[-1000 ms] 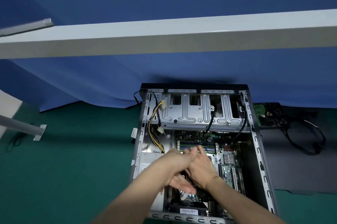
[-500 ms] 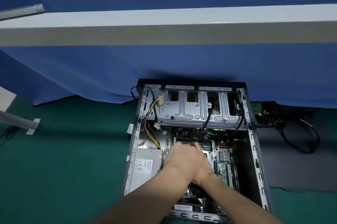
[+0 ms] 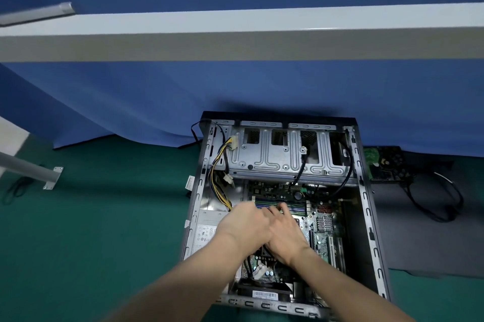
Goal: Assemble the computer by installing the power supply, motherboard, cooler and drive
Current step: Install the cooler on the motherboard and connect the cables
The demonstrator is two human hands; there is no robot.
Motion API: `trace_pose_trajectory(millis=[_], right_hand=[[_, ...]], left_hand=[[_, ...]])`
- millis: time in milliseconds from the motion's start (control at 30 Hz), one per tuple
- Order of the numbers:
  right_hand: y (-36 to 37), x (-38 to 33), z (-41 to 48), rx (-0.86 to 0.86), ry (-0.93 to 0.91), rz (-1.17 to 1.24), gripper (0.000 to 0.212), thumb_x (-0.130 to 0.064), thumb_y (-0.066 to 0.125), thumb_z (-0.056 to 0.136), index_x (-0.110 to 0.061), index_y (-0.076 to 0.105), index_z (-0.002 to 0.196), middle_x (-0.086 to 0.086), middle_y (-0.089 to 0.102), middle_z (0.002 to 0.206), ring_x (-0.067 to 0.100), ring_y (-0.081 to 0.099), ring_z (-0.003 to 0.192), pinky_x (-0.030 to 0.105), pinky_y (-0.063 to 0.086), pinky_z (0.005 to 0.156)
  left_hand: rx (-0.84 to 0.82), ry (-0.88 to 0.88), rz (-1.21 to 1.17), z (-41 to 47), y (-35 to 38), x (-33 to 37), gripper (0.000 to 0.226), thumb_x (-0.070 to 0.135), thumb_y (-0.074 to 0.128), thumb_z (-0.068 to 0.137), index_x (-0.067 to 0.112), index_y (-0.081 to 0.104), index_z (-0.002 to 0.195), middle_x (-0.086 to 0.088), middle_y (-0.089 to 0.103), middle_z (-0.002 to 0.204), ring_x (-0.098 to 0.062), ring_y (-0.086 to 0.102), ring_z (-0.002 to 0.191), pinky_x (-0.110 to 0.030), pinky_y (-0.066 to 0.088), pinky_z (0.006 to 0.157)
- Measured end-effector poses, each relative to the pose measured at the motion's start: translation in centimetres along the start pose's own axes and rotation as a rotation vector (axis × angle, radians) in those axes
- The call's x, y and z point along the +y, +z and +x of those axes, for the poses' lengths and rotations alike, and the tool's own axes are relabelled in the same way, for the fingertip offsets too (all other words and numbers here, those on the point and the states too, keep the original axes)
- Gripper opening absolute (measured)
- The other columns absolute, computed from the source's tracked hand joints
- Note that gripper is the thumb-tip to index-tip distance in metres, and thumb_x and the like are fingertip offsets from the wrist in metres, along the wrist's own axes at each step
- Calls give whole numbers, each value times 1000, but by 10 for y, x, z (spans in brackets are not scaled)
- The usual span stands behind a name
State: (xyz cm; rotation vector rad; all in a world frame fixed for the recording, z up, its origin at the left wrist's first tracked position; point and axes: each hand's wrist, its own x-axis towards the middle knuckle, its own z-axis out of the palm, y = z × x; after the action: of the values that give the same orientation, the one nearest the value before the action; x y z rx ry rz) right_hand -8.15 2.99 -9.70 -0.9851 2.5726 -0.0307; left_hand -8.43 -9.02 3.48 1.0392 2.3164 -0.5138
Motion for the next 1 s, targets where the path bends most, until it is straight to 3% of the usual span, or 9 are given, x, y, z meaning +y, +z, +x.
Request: trace_pose_trajectory(millis=[100, 200, 300, 500, 567, 633, 733, 867, 1000], right_hand=[[-1, 0, -1, 14, 8, 7, 47, -35, 22, 97, -14, 50, 129, 9, 51, 122, 29, 44, 117, 48, 17, 108], [-1, -1, -2, 19, 16, -1, 51, -38, 15, 98, -15, 50, 128, 7, 52, 123, 28, 45, 115, 48, 19, 107], [-3, -1, -1, 30, 33, -17, 49, -38, 17, 99, -15, 52, 126, 7, 51, 120, 27, 45, 114, 46, 18, 106], [-5, -2, -2, -24, 29, 11, 42, -26, 40, 93, -14, 46, 133, 10, 51, 126, 28, 42, 118, 46, 15, 110], [-7, -1, -2, -20, 16, 21, 37, -23, 41, 94, -14, 52, 128, 9, 52, 127, 28, 43, 119, 47, 14, 109], [-6, 0, -3, 25, 14, 29, 36, -29, 32, 100, -15, 55, 122, 8, 54, 125, 28, 45, 116, 46, 15, 106], [-3, 1, -3, 45, 3, 4, 44, -37, 19, 102, -18, 52, 124, 7, 54, 121, 27, 47, 112, 45, 21, 104], [-2, 2, -2, 77, -2, -5, 60, -41, 3, 94, -17, 52, 119, 7, 54, 110, 28, 49, 106, 45, 24, 101], [-3, 2, -2, 52, -32, -1, 60, -35, 11, 86, -11, 52, 123, 12, 53, 115, 31, 48, 110, 48, 23, 105]], left_hand=[[1, -481, -720, -8, -1, -7, 30, 41, 47, 97, 13, 56, 96, -7, 65, 97, -25, 64, 90, -32, 45, 78], [-132, -864, -1761, -7, -9, -5, 35, 37, 52, 96, 5, 41, 89, -16, 65, 78, -27, 67, 62, -30, 54, 54], [-28, -879, -1151, -2, -9, 0, 9, 16, 55, 94, 9, 50, 90, -10, 65, 94, -25, 64, 78, -29, 46, 62], [34, 43, 58, -2, -8, 2, 18, 5, 52, 91, 12, 65, 100, -5, 66, 102, -25, 61, 94, -33, 33, 66], [103, -53, -163, -4, -9, 1, 18, 15, 47, 96, 14, 65, 96, -7, 67, 100, -26, 62, 92, -33, 31, 67], [136, -475, -713, -9, -9, -7, 37, 36, 35, 101, 11, 59, 87, -13, 67, 95, -28, 66, 83, -29, 36, 64], [-147, -806, -1622, -9, -12, -7, 42, 42, 43, 99, 1, 49, 98, -16, 63, 78, -19, 62, 48, -21, 40, 42], [-77, -564, -589, -9, -1, -5, 13, 15, 55, 93, 14, 57, 107, -7, 62, 109, -24, 60, 101, -32, 41, 73], [22, -26, 119, -14, 0, 1, 19, 2, 52, 91, 15, 65, 96, 2, 67, 97, -19, 61, 81, -24, 29, 54]])
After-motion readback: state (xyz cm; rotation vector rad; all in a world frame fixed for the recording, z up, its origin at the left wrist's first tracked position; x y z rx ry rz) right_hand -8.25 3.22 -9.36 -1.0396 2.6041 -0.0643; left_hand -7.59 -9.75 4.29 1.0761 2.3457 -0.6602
